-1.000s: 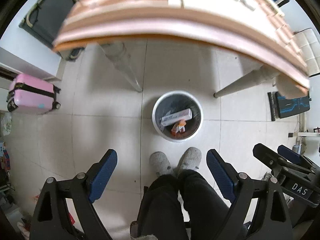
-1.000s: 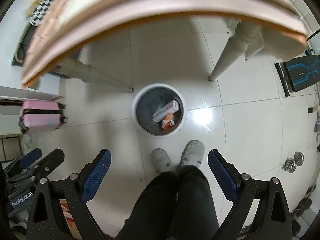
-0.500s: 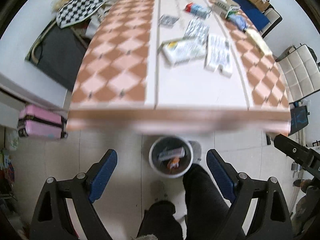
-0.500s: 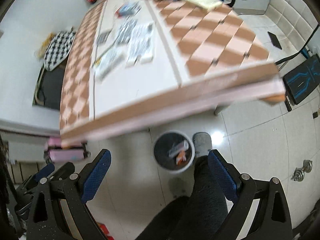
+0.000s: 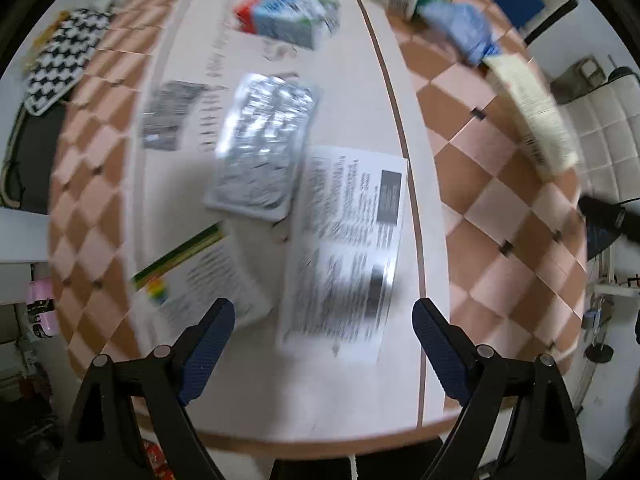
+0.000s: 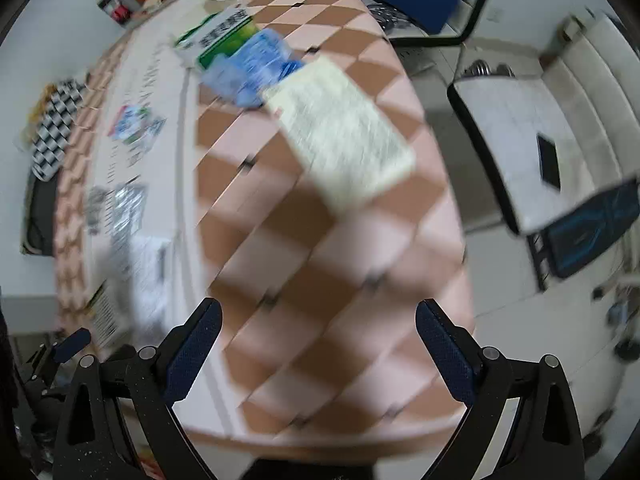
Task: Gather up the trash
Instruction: 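Grasp the white leaflet with the left tool while the right tool grasps the cream leaflet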
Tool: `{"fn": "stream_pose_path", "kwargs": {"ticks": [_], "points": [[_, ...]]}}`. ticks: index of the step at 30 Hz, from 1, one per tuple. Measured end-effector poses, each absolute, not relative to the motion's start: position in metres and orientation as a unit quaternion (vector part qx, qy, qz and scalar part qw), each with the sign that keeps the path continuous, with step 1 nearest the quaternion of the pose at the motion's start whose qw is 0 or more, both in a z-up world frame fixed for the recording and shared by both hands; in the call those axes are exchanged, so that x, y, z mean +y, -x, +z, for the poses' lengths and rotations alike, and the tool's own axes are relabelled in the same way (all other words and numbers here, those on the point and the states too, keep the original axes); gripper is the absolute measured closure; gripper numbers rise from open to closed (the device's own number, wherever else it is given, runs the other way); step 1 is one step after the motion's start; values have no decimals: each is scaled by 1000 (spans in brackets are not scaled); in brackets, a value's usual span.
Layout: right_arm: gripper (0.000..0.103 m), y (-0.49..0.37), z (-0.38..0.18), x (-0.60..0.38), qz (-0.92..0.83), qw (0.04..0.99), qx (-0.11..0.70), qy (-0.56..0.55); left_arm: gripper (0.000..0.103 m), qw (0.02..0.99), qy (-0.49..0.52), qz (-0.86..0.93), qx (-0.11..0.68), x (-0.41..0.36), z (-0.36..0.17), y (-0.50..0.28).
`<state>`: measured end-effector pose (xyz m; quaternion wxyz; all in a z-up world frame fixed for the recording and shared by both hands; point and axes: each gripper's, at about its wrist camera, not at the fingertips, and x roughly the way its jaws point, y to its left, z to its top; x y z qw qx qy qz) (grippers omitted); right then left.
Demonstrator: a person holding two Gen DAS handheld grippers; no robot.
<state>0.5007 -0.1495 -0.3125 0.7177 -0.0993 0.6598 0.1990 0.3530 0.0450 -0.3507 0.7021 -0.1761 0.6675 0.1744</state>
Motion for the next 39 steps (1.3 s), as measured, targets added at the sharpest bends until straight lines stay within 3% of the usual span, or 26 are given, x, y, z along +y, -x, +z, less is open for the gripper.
{"fn": "stream_pose_path", "kwargs": {"ticks": [8,16,22,28,31,34,39], "points": [[4,-584,-347,-100,217,688,664,196,13,668,187,177,698,53,-391,-378],[4,-606,-376,-69,229,657,676,242,13,670,193,183,693,54,-397,-381],[5,-607,-389,-64,230,647,680,256,29,677,203,181,684,51,-390,-371],[6,-601,-388,-63,227,652,673,266,30,679,202,185,681,49,-389,-371],[9,-600,-387,-63,226,655,669,268,30,679,203,189,680,49,-387,-369],[26,-595,-379,-61,232,661,660,271,30,680,206,193,677,46,-384,-366],[26,-585,-374,-60,240,662,656,272,30,687,206,196,669,42,-373,-362]]}}
